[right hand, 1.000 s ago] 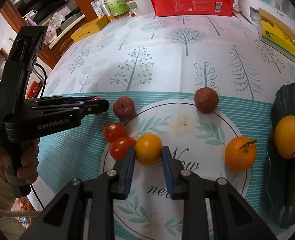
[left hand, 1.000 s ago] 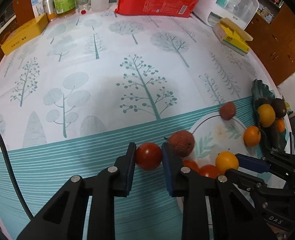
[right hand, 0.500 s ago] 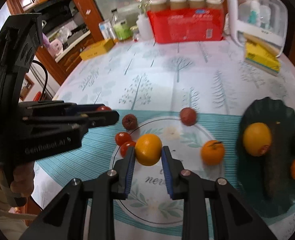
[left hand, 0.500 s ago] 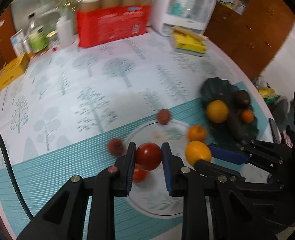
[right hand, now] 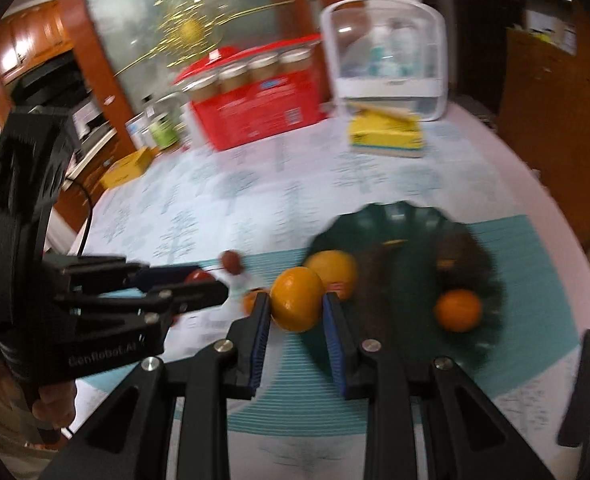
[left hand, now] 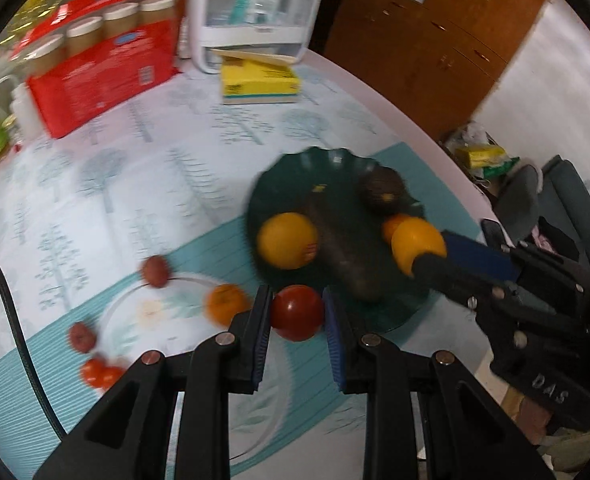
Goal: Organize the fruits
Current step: 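Carry the tomato and small orange onto the green plate and open both grippers, then move both grippers back over the white plate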
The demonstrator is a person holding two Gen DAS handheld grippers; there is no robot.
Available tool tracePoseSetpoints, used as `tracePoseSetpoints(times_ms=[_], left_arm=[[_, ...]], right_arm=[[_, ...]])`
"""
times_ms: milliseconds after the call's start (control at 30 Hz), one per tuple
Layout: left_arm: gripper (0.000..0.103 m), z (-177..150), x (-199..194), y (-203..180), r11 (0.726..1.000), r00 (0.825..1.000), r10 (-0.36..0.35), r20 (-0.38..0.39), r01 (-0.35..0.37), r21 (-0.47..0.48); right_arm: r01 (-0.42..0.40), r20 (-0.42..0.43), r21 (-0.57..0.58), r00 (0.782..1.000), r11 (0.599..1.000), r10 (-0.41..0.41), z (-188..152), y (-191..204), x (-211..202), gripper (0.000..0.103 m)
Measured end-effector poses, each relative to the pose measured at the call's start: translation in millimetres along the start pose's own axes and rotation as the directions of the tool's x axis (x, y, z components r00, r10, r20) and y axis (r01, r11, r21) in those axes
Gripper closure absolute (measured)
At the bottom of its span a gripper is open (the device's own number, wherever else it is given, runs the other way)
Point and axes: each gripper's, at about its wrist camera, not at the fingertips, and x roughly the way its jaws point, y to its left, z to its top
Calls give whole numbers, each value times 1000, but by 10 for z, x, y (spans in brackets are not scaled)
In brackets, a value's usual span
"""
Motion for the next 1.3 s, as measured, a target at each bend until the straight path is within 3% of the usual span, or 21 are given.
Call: tracePoseSetpoints(times_ms=[167, 367, 767, 967, 1100, 1233, 1300], left_arm=[[79, 212, 264, -401, 1000, 1000, -11, -12, 11, 15], [79, 509, 630, -610, 1000, 1000, -12, -19, 11, -13], [78, 652, 1396, -544, 993, 992, 60, -111, -71, -97], [57, 660, 1432, -679, 994, 992, 75, -100, -82, -74], [51, 654, 1410, -750, 992, 990, 109, -93, -114, -50], [33, 646, 1341, -765, 987, 986, 149, -75, -153, -55], [31, 642, 1287, -751, 983, 983, 170, -63, -174, -61]], right_arm=[[33, -13, 34, 999, 999, -32, -8, -457, -6, 76], [26, -80, 36, 997, 999, -23, -101, -825, 209, 76], [-57, -201, -5, 978, 998, 55, -233, -1159, 664, 76], [-97, -239, -33, 967, 995, 87, -242, -1162, 750, 74], [-99, -244, -35, 966, 994, 88, -232, -1187, 762, 74], [-98, -237, -29, 967, 995, 88, -191, -1227, 744, 74], [-94, -234, -19, 968, 995, 88, -176, -1246, 739, 74]])
